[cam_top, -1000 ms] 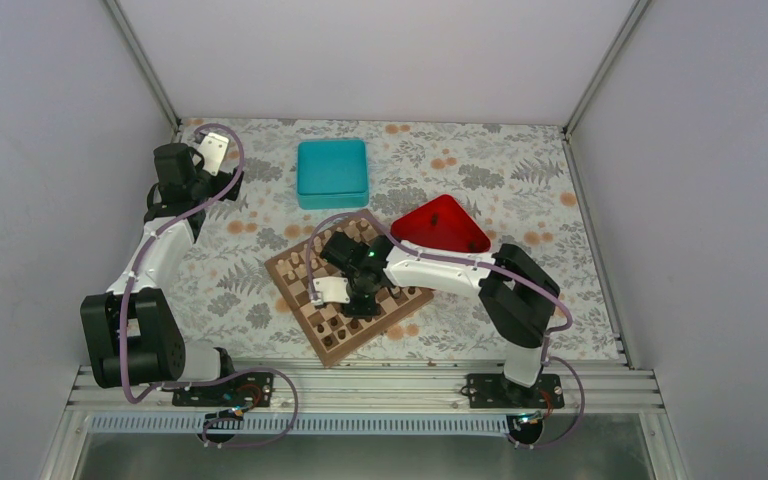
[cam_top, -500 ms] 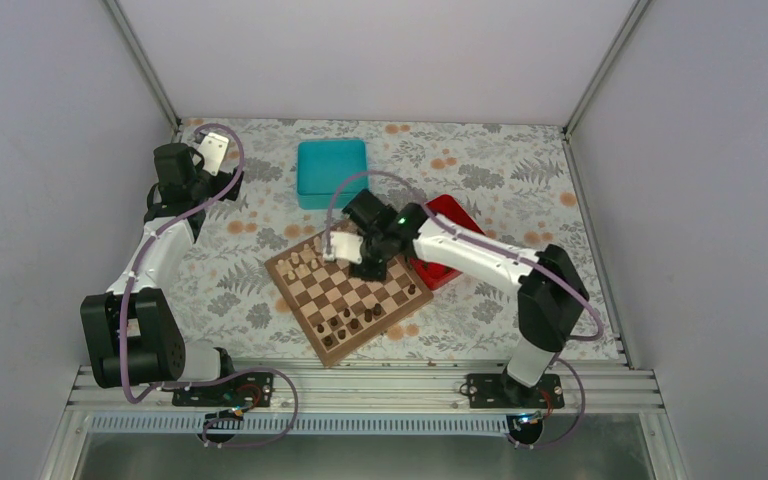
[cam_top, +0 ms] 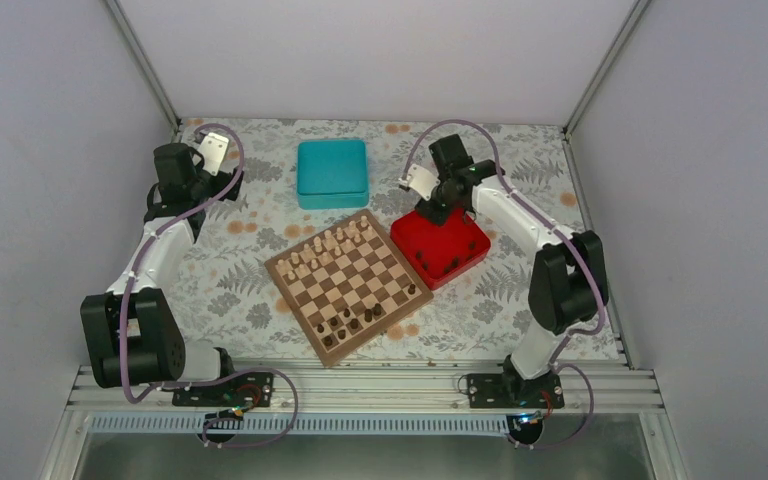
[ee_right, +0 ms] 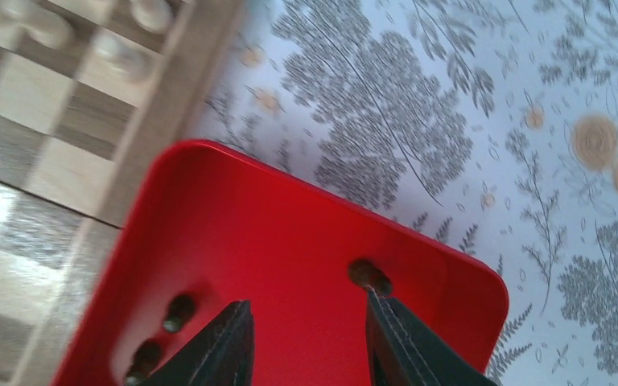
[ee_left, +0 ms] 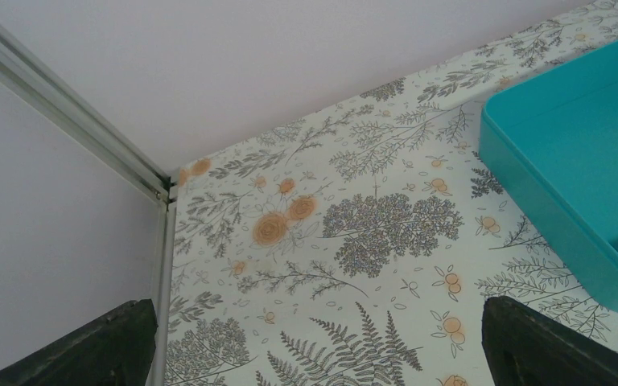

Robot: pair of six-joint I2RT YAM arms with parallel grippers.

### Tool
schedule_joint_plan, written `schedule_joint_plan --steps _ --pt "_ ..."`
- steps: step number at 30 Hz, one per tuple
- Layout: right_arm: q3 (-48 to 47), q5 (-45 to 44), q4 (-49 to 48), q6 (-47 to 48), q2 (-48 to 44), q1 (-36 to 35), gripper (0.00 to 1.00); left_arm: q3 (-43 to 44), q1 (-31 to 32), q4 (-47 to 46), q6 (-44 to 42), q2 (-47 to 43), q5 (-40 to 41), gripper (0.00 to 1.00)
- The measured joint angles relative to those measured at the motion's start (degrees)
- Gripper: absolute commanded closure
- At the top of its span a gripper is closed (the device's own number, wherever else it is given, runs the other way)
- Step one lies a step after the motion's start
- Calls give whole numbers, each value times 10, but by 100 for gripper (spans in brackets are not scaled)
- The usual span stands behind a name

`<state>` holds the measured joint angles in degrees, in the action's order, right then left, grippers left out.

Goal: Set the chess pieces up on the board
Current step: Pick up the chess piece from the storage box.

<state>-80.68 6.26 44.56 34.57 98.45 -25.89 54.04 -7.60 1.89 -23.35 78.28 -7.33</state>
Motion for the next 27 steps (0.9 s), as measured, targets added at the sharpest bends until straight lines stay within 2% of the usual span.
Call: schedule_joint_plan --steps 12,27 --pt "6 -23 -39 0 112 61 63 0 0 0 0 0 0 0" --pt "3 -23 -63 6 144 99 64 0 0 0 0 2 1 0"
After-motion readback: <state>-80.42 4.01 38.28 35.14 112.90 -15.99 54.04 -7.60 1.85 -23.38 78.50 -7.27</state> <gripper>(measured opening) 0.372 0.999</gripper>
